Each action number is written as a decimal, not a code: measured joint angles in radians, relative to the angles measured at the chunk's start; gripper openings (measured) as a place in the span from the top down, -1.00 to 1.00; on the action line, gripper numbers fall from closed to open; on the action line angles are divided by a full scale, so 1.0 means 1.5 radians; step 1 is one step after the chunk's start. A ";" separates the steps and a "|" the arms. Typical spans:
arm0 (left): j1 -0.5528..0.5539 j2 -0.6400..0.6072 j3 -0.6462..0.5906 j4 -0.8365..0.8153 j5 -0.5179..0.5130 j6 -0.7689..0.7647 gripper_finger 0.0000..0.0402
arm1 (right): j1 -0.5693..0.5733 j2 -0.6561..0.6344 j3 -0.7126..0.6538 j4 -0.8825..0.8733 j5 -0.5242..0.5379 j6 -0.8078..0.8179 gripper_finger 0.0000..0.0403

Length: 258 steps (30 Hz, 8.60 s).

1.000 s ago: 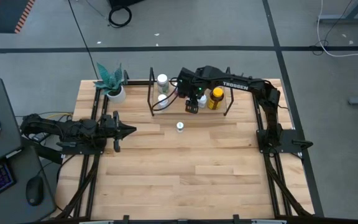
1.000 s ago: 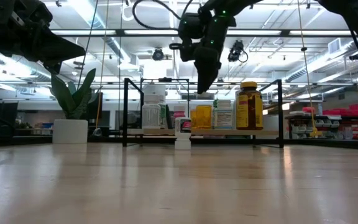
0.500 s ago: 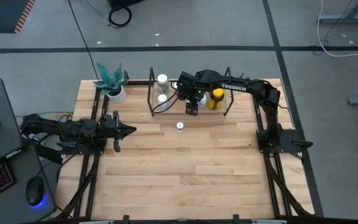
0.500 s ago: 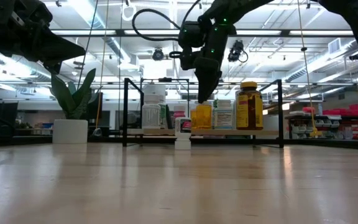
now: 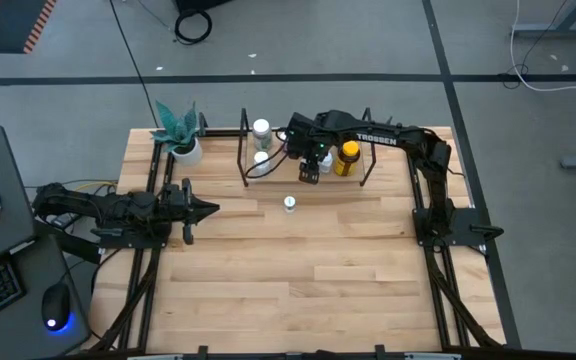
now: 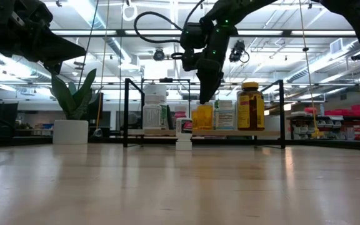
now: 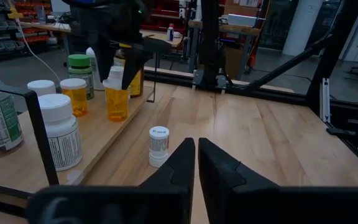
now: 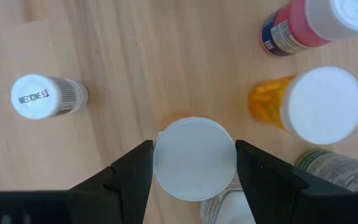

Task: Pick and place medicine bottles onto shelf by color
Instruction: Close the yellow pill bottle

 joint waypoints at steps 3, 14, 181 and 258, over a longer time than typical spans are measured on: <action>0.000 0.000 0.000 0.000 0.000 0.000 0.86 | 0.000 0.000 0.000 0.000 0.000 -0.002 -0.12; 0.000 0.000 0.000 0.000 0.000 0.000 0.84 | 0.000 0.000 0.000 0.000 0.000 -0.002 -0.25; 0.000 0.000 0.000 0.000 0.000 0.000 0.83 | 0.052 -0.019 -0.032 -0.031 0.048 0.022 -0.14; 0.000 0.000 0.000 0.000 0.000 0.000 0.85 | 0.090 -0.251 -0.490 0.716 0.194 0.018 -0.01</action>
